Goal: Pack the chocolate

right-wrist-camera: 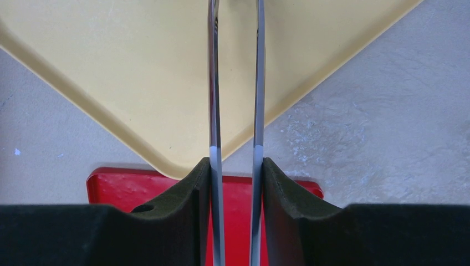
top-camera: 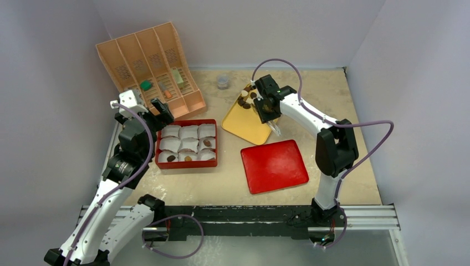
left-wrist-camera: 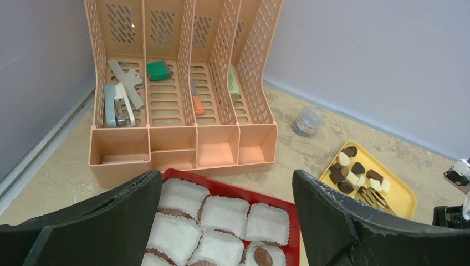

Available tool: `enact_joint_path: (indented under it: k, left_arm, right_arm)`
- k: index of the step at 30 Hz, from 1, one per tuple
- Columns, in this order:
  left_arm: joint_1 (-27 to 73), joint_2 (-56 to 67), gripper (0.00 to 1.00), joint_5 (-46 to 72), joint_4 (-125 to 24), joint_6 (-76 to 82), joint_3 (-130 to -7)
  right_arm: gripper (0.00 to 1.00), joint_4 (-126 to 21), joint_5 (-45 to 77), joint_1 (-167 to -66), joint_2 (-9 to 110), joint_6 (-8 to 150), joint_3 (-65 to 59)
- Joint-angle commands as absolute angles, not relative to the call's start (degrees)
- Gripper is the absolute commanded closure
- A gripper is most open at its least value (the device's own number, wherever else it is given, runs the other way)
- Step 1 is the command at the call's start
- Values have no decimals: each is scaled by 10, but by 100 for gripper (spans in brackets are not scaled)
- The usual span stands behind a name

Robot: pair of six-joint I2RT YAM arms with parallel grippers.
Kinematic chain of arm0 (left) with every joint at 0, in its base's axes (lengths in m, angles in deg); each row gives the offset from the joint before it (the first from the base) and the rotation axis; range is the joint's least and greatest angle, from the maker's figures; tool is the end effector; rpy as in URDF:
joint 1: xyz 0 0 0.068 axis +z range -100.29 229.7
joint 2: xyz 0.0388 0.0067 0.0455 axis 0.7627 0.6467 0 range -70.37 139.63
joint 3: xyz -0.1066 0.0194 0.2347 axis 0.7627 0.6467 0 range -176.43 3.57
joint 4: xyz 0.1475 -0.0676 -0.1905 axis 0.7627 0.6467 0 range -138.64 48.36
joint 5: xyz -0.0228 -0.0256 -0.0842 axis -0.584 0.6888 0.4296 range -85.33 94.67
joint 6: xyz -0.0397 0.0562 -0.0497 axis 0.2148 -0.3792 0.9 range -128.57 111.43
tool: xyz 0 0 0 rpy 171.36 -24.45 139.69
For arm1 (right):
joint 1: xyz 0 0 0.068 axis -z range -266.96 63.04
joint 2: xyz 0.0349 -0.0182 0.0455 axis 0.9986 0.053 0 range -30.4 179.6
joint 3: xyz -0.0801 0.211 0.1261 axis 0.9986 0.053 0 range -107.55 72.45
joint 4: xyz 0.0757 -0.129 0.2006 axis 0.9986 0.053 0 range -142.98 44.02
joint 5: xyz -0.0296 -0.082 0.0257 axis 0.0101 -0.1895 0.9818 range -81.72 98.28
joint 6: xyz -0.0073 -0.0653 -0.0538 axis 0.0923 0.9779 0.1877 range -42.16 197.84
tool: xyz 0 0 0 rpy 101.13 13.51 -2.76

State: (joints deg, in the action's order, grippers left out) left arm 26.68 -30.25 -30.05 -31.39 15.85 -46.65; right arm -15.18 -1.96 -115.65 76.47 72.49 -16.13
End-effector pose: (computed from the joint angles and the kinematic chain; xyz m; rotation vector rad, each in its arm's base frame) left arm 0.1846 -0.0323 0.3571 -0.4649 1.6087 -0.1111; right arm 0.3701 0.1873 0.2134 -0.4434 2.4873 0.0089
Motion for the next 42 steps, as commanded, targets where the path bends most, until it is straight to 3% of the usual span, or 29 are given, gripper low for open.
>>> enact_joint_path:
  k: [1,12,29,42]
  left_arm:
    - [266,-303,13,-303,-337,152,-469]
    - [266,-297,13,-304,-338,153,-470]
    - [265,-294,13,-291,-336,175,-468]
    - [265,-294,0,-199,-223,346,-573]
  right_arm:
    - [76,-156,-9,-1155,727,722,-157]
    - [78,-161,10,-1171,676,713,-136]
    - [78,-164,29,-1295,641,683,-190]
    - [78,-242,103,-1385,634,646,-170]
